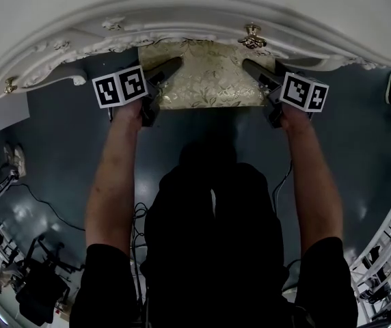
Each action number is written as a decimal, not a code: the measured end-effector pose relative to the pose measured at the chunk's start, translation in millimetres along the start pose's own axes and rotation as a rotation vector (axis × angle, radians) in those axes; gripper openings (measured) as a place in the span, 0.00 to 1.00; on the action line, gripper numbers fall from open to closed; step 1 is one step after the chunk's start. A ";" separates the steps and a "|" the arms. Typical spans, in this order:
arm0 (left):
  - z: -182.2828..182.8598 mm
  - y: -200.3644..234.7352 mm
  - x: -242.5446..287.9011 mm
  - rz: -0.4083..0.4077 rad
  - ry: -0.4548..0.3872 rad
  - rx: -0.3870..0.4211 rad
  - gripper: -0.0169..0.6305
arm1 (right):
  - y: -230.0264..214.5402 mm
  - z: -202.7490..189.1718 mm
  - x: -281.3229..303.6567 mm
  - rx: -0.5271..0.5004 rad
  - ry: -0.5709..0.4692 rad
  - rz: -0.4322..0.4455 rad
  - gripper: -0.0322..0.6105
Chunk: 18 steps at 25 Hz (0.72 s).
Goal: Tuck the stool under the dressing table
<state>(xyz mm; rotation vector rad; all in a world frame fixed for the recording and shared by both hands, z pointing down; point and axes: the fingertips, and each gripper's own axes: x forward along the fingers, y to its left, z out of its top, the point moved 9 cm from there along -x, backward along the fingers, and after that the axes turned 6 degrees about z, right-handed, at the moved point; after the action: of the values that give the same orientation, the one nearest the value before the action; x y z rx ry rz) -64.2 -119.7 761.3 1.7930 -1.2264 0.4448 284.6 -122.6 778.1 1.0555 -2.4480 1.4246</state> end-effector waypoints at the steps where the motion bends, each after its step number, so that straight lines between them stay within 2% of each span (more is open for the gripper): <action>1: 0.4 -0.3 -0.2 0.006 -0.007 0.000 0.91 | 0.3 -0.4 -1.1 -0.003 -0.013 -0.011 0.75; 5: -1.6 0.7 -18.3 0.069 -0.079 -0.033 0.91 | 8.0 -0.6 -13.8 -0.056 -0.064 -0.111 0.75; 9: -26.0 -0.1 -52.3 0.121 -0.082 -0.080 0.91 | 24.7 -8.6 -47.3 -0.057 -0.095 -0.159 0.74; 11: -44.6 -4.9 -68.2 0.111 -0.070 -0.103 0.90 | 37.8 -22.4 -61.5 -0.035 -0.073 -0.159 0.74; 13: -58.8 -14.0 -79.5 0.066 -0.059 -0.115 0.90 | 51.0 -37.3 -70.1 -0.042 -0.033 -0.166 0.72; 14: -64.0 -19.2 -83.9 0.054 -0.053 -0.106 0.89 | 56.4 -43.2 -74.4 -0.058 -0.019 -0.178 0.67; 15: -68.8 -23.9 -87.7 0.055 -0.046 -0.086 0.89 | 60.6 -48.0 -79.2 -0.073 -0.014 -0.194 0.45; 16: -73.3 -28.3 -91.1 0.064 -0.037 -0.058 0.86 | 63.6 -51.9 -83.6 -0.079 -0.016 -0.206 0.18; 17: -77.4 -32.1 -94.5 0.075 -0.031 -0.031 0.76 | 65.5 -55.5 -86.6 -0.072 -0.021 -0.208 0.16; 18: -81.1 -35.2 -97.6 0.083 -0.026 -0.009 0.59 | 66.9 -59.1 -88.0 -0.059 -0.022 -0.202 0.16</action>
<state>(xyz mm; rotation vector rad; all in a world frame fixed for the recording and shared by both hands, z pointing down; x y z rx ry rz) -62.1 5.3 720.0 1.7499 -1.3226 0.4638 295.4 -9.5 725.2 1.2705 -2.3048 1.2778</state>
